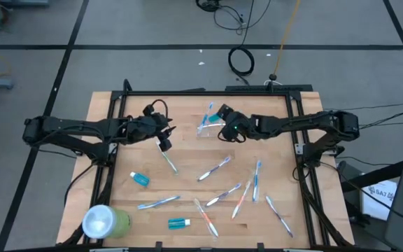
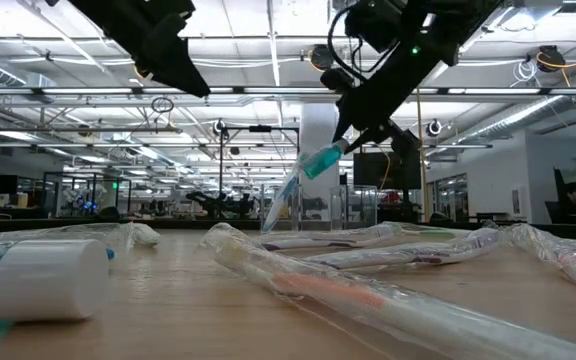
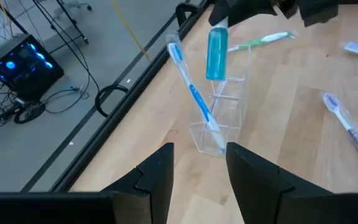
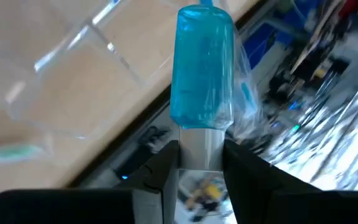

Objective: Pick & Place toothbrushing station
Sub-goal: Put the right mouthwash into the middle section of the transparent organizer, then put the right green toothbrush into the transparent organizer

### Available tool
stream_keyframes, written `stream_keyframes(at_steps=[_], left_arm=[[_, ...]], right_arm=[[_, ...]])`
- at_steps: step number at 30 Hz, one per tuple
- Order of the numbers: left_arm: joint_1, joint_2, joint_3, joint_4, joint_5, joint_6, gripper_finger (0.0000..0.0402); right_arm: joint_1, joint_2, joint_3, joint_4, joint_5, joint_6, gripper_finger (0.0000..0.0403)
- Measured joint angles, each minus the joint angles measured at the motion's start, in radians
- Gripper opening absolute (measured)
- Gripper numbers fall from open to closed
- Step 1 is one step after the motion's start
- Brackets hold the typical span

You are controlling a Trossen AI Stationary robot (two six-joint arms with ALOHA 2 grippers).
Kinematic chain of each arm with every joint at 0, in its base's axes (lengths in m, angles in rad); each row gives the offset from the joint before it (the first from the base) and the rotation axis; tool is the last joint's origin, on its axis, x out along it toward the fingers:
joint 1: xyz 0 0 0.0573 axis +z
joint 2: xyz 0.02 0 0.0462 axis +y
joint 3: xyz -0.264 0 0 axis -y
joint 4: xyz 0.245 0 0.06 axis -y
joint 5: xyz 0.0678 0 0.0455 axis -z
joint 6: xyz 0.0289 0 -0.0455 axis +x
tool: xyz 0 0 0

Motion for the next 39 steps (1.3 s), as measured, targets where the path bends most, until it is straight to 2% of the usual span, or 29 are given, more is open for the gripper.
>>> stream_keyframes(at_steps=[10,17,22,27,32,39], left_arm=[[0.0,0.0,0.0,0.009,0.0,0.0,0.0154],[0.0,0.0,0.0,0.011,0.0,-0.001,0.0154],[0.0,0.0,0.0,0.011,0.0,-0.001,0.0154],[0.0,0.0,0.0,0.012,0.0,-0.001,0.0154],[0.0,0.0,0.0,0.012,0.0,-0.002,0.0154],[0.0,0.0,0.0,0.011,0.0,-0.003,0.0154]], right_arm=[[0.017,0.096,0.001,0.109,0.027,-0.368,0.01],[0.017,0.162,0.0,0.119,0.017,-0.502,0.01],[0.017,0.172,-0.001,0.117,0.013,-0.507,0.0113],[0.017,0.171,-0.001,0.121,-0.08,-0.461,0.0134],[0.017,0.171,-0.001,0.134,-0.112,-0.451,0.0149],[0.016,0.171,0.0,0.291,-0.111,-0.356,0.0157]])
